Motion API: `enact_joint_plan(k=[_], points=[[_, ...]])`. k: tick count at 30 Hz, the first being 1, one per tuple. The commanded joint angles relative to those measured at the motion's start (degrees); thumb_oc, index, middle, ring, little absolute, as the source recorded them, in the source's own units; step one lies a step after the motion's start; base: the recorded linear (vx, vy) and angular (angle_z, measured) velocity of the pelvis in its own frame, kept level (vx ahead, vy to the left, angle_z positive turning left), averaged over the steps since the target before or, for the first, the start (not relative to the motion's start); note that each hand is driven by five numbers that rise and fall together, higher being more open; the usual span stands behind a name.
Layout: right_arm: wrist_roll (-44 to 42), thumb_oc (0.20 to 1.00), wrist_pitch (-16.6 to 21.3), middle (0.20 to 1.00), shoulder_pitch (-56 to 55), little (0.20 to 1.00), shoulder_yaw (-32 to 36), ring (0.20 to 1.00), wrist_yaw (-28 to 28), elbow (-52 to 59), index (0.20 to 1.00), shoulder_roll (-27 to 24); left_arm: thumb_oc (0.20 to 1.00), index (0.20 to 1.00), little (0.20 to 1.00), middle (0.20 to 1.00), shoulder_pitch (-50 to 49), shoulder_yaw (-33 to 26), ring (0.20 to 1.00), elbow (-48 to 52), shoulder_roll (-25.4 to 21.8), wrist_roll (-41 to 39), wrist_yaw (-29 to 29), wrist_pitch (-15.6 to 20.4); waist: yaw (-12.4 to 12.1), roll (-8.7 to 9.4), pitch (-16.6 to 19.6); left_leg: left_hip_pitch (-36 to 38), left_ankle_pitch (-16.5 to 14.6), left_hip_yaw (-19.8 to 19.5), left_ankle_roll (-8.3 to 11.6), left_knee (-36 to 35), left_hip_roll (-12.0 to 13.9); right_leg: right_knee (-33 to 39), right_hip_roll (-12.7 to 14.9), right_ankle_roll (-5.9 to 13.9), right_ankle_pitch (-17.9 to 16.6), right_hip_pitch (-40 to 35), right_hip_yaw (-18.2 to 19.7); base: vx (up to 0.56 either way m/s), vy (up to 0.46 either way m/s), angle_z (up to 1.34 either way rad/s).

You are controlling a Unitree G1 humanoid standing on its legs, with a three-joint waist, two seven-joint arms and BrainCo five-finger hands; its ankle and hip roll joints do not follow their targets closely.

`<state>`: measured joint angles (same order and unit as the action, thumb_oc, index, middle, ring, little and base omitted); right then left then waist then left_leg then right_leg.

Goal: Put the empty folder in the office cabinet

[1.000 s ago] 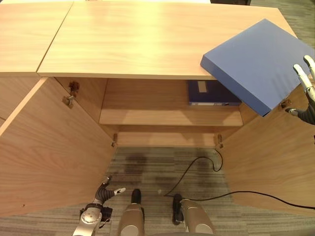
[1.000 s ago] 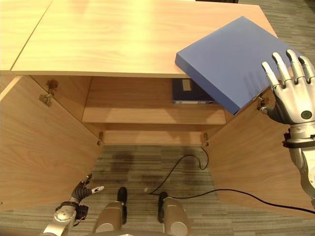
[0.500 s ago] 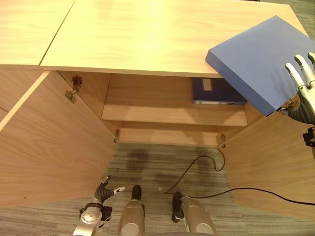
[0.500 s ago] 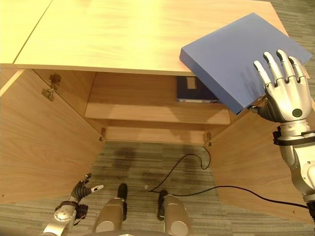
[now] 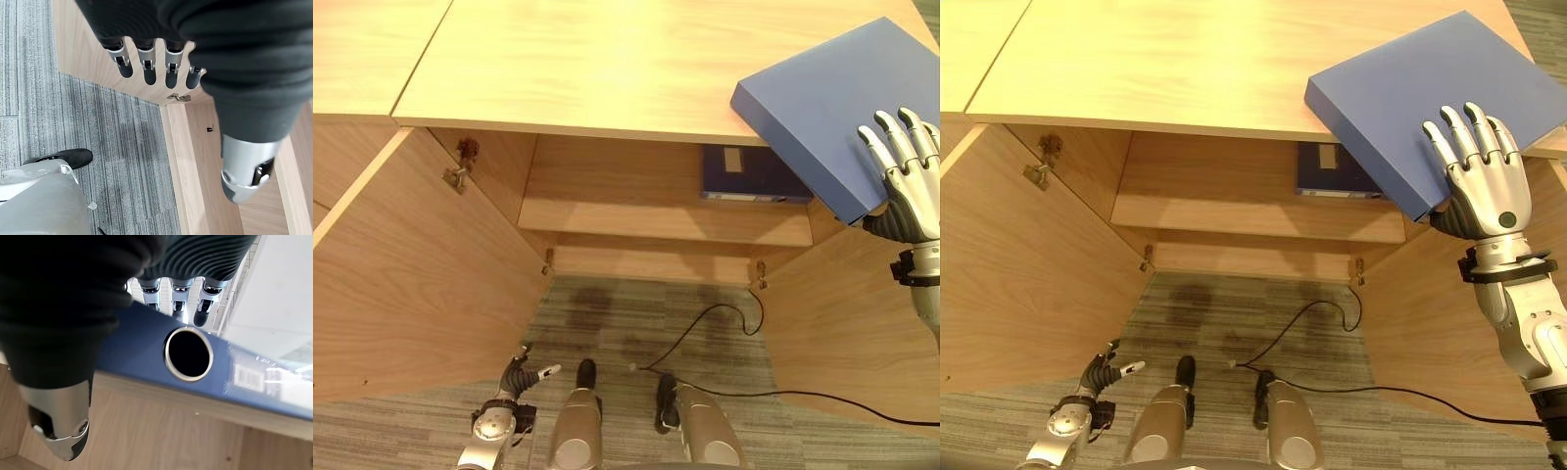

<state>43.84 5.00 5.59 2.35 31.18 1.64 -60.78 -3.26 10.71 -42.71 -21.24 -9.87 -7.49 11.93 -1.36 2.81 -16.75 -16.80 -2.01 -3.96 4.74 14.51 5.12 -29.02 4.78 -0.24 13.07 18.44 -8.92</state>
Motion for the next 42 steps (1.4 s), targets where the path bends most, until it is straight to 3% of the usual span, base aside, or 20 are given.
enact_joint_plan(k=[1,10,11,13,14,15,16,35,42], points=[[-3.03,1.000,0.99,1.000,4.02,1.000,-0.51,1.000,0.24,-0.06,1.000,-0.28,1.000,1.000,1.000,1.000,1.75,-0.54,1.000,2.24,-2.96,-2.00,-0.94,2.00,-1.36,0.53,1.18,0.06,-5.29,-0.90,1.35,5.59,3.11,3.97,1.80,4.63,-2.06,-2.67,5.85,0.00,0.000,0.00],[-3.95,1.000,1.23,1.000,4.66,1.000,-1.38,1.000,-0.20,-0.43,1.000,-0.53,1.000,1.000,1.000,1.000,2.11,-0.48,1.000,2.51,-3.00,-2.27,-0.98,2.04,-1.46,0.62,0.84,0.01,-5.16,-0.91,1.41,5.48,2.98,4.15,2.03,4.74,-2.32,-2.80,5.84,0.00,0.000,0.00],[-4.12,0.617,1.28,0.617,4.78,0.617,-1.58,0.617,-0.43,-0.61,0.617,-0.52,1.000,1.000,1.000,1.000,2.07,-0.44,1.000,2.53,-3.02,-2.30,-0.93,2.03,-1.49,0.69,0.81,0.02,-5.19,-0.90,1.43,5.58,2.90,4.25,2.06,4.75,-2.38,-2.85,5.85,0.00,0.000,0.00],[-4.22,0.561,1.30,0.561,4.84,0.561,-1.63,0.561,-0.52,-0.60,0.561,-0.51,1.000,1.000,1.000,1.000,2.10,-0.40,1.000,2.54,-3.07,-2.25,-0.98,2.04,-1.47,0.69,0.79,0.06,-5.18,-0.92,1.44,5.54,2.89,4.29,2.04,4.76,-2.42,-2.86,5.85,0.00,0.000,0.00],[-4.32,0.435,1.32,0.435,4.91,0.435,-1.71,0.435,-0.62,-0.53,0.435,-0.46,1.000,1.000,1.000,1.000,2.10,-0.37,1.000,2.65,-3.07,-2.29,-0.98,2.05,-1.51,0.67,0.76,0.06,-5.17,-0.93,1.45,5.54,2.89,4.30,2.03,4.75,-2.42,-2.88,5.80,0.00,0.000,0.00],[-4.39,0.225,1.39,0.225,4.93,0.225,-1.75,0.225,-0.70,-0.45,0.225,-0.47,1.000,1.000,1.000,1.000,2.12,-0.38,1.000,2.69,-3.07,-2.31,-1.01,2.02,-1.49,0.68,0.74,0.06,-5.20,-0.95,1.45,5.58,2.87,4.30,2.04,4.75,-2.51,-2.88,5.85,0.00,0.000,0.00],[-4.48,0.200,1.36,0.200,4.98,0.200,-1.78,0.200,-0.58,-0.57,0.200,-0.55,1.000,1.000,1.000,1.000,2.11,-0.35,1.000,2.77,-3.12,-2.34,-1.05,2.04,-1.52,0.68,0.71,0.08,-5.20,-0.96,1.45,5.52,2.87,4.37,2.04,4.75,-2.58,-2.83,5.85,0.00,0.000,0.00],[-5.40,0.200,1.42,0.200,5.84,0.200,-2.16,0.200,-1.41,0.12,0.200,-0.30,1.000,1.000,1.000,1.000,1.93,-0.32,1.000,2.86,-2.81,-1.95,-0.99,1.61,-1.92,0.79,1.61,2.34,-4.99,-0.70,1.57,3.62,3.02,4.96,2.84,5.29,-2.59,-4.77,5.09,0.02,0.000,0.00],[-6.19,0.200,1.17,0.200,6.60,0.200,-1.82,0.200,-1.29,0.37,0.200,-1.01,1.000,1.000,1.000,1.000,1.69,-0.09,1.000,1.82,-1.72,-1.52,-1.20,1.39,-1.71,0.65,4.81,7.75,-1.20,0.28,2.33,-5.23,3.10,12.42,3.22,7.13,-6.05,-9.04,4.14,0.09,0.018,0.01]])
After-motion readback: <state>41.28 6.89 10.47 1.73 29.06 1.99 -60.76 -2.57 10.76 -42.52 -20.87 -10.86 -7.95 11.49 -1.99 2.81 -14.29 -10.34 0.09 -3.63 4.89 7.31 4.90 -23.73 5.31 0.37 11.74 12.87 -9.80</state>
